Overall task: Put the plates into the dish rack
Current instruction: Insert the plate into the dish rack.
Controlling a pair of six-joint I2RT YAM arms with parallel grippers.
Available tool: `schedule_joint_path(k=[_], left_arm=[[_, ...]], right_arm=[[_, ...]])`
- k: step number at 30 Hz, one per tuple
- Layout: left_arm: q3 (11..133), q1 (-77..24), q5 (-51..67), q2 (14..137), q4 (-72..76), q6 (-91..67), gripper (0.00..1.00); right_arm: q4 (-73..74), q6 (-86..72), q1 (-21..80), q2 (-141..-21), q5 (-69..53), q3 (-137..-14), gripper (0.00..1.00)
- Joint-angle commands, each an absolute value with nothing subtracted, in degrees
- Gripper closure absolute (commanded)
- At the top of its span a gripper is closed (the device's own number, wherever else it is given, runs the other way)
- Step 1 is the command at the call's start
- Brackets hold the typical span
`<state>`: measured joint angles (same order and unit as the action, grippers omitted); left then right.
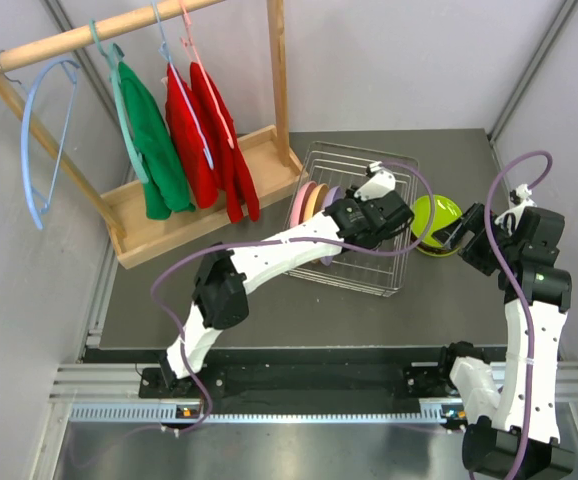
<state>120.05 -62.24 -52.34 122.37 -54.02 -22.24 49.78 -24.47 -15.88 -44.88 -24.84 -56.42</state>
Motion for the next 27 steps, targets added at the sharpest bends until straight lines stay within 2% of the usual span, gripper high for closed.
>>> schedule_joint_path(k=[1,5,8,11,12,16,21,27], left_arm=[[121.7,-62.0,-52.7,123.2,-52.2,-23.0,1.0],[121.6,-61.0,-51.1,124.1,-54.0,-25.7,1.0],[121.1,-60.6,-50.1,123.8,-53.7,-26.2,0.93],[121.1,-60.6,-49.2,123.3,-53.0,-25.8,0.75],[121.0,-60.6,-49.1,122.9,-52.9,-25.8,0.66],[121.0,-60.6,-48.3,121.5,-52.2,-25.1,0.57],[121.5,-60.6,-46.6,118.3,-51.7,-24.9,0.55],[119.9,-60.7,-38.3,110.8,-47.0,-24.1,0.44]], right_arm=[[49.1,-23.6,-15.5,-44.2,-24.2,-57.7,0.19],[49.0,-23.6,-15.5,-44.5,-24.3,-57.6,0.19],[48.8,-23.6,-15.5,-44.7,-24.1,-57.1,0.19],[48.3,-23.7,-15.5,-44.9,-23.0,-56.3,0.19],[48.3,-24.0,-15.5,-45.0,-22.6,-56.1,0.19],[47.5,-24.5,-15.5,-45.9,-21.6,-54.7,0.19],[46.5,-25.0,-15.6,-48.0,-18.0,-54.1,0.16],[43.3,-26.5,-18.3,-53.1,-16.3,-54.1,0.14]])
